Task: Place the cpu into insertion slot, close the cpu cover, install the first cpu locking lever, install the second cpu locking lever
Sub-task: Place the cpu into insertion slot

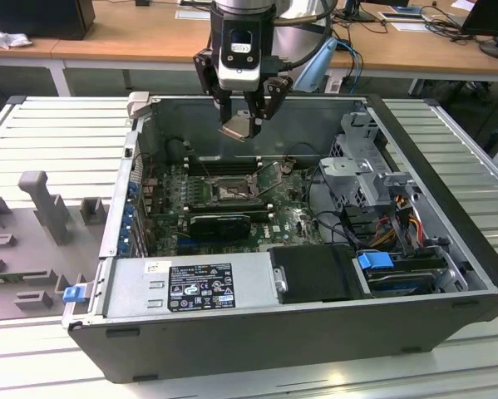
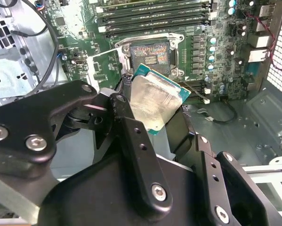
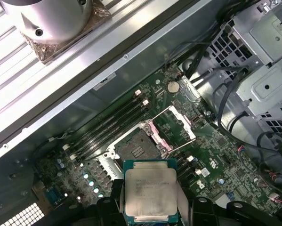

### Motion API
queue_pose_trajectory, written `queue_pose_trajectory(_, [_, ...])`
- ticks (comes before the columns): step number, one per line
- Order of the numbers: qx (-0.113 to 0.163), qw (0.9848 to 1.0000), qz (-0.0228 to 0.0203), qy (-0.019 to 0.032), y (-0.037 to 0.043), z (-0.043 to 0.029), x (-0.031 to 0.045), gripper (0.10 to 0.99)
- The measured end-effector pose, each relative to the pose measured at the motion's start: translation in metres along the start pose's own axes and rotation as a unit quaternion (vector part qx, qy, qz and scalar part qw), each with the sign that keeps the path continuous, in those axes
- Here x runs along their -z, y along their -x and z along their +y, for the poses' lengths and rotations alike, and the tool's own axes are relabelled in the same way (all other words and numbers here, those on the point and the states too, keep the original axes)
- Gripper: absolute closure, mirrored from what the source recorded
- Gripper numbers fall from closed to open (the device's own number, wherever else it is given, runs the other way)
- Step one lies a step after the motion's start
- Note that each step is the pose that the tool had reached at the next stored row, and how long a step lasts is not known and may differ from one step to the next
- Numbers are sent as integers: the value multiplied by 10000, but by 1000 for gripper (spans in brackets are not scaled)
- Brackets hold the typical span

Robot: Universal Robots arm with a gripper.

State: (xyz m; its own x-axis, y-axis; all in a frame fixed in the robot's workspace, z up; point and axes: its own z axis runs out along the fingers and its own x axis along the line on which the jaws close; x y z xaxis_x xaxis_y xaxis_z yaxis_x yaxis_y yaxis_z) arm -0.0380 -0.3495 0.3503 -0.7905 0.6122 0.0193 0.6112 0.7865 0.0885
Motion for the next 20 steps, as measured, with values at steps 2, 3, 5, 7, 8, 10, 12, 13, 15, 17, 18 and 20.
queue_pose_trajectory(2, [-9, 10000, -1, 0, 0, -1, -6, 553])
queue_pose_trajectory(3, [-18, 10000, -1, 1, 0, -1, -9, 553])
queue_pose_trajectory(5, [-37, 10000, -3, 1, 0, -1, -11, 553])
queue_pose_trajectory(7, [-70, 10000, -6, 1, 0, -1, -12, 553])
queue_pose_trajectory(8, [-109, 9999, -10, 2, 0, -1, -13, 553])
queue_pose_trajectory(10, [-168, 9999, -15, 4, 0, -2, -14, 553])
queue_pose_trajectory(12, [-315, 9995, -28, 7, 0, -2, -17, 553])
queue_pose_trajectory(13, [-387, 9992, -34, 8, 0, -2, -19, 553])
queue_pose_trajectory(15, [-468, 9989, -41, 9, 0, -2, -21, 553])
queue_pose_trajectory(17, [-574, 9983, -51, 12, 0, -2, -23, 553])
queue_pose_trajectory(18, [-612, 9981, -54, 12, 0, -2, -24, 553])
queue_pose_trajectory(20, [-698, 9975, -62, 13, 0, -2, -27, 553])
